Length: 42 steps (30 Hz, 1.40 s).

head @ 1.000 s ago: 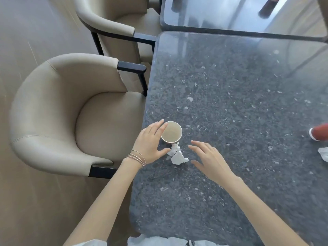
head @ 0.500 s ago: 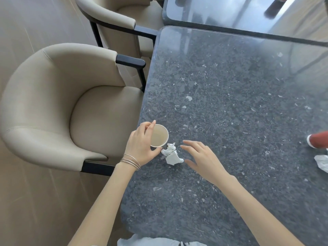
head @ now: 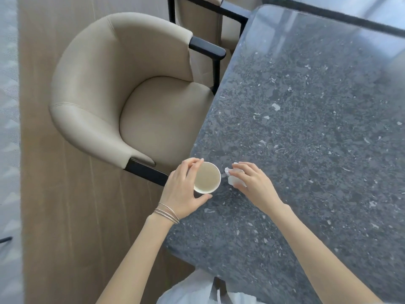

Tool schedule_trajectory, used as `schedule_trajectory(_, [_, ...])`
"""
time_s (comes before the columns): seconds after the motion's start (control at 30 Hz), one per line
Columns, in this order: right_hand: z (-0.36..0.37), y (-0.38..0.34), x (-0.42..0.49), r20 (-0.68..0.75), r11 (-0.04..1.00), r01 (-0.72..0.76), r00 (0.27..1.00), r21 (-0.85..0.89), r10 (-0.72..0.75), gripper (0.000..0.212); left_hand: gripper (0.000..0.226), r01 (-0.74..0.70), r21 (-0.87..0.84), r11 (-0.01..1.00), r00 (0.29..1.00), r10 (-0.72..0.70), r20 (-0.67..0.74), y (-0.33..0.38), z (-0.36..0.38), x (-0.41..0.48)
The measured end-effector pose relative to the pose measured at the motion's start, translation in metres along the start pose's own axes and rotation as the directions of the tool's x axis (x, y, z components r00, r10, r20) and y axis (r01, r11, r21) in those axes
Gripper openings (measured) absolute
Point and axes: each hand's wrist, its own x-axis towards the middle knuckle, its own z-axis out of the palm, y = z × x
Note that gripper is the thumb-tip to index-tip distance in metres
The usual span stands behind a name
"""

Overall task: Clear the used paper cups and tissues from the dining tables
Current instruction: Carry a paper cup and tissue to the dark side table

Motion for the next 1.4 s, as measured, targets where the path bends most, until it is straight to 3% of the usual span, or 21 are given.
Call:
schedule_trajectory(0.2, [0.008,0.004,-0.020,-0.140,0.999,-0.044,0.989,-0.026,0.040,0.030,0.081,-0.005,0.012,1.000,1.000,0.005,-0.012,0.009,0.011,-0.008])
schedule_trajectory(0.37, [0.001,-0.009,-0.030,-0.116,0.992,-0.128,0.985,0.000,0.128,0.024,0.079,-0.037,0.053,0.998,0.998,0.040,-0.044,0.017,0.000,-0.018])
schedule_trajectory(0.7, [-0.037,-0.092,-0.033,-0.283,0.996,-0.082,0.955,0.036,0.089,0.026,0.082,-0.145,0.097,0.985,0.985,0.152,-0.077,0.004,-0.070,-0.051])
schedule_trajectory(1.13, [0.008,-0.288,-0.009,-0.473,0.962,-0.232,0.837,0.144,0.273,0.023,0.076,-0.428,0.145,0.892,0.897,0.439,-0.051,-0.130,-0.185,-0.115])
schedule_trajectory(1.4, [0.026,-0.380,0.037,-0.498,0.961,-0.210,0.823,0.180,0.273,0.021,0.075,-0.414,0.163,0.895,0.893,0.435,-0.116,-0.208,-0.250,-0.135])
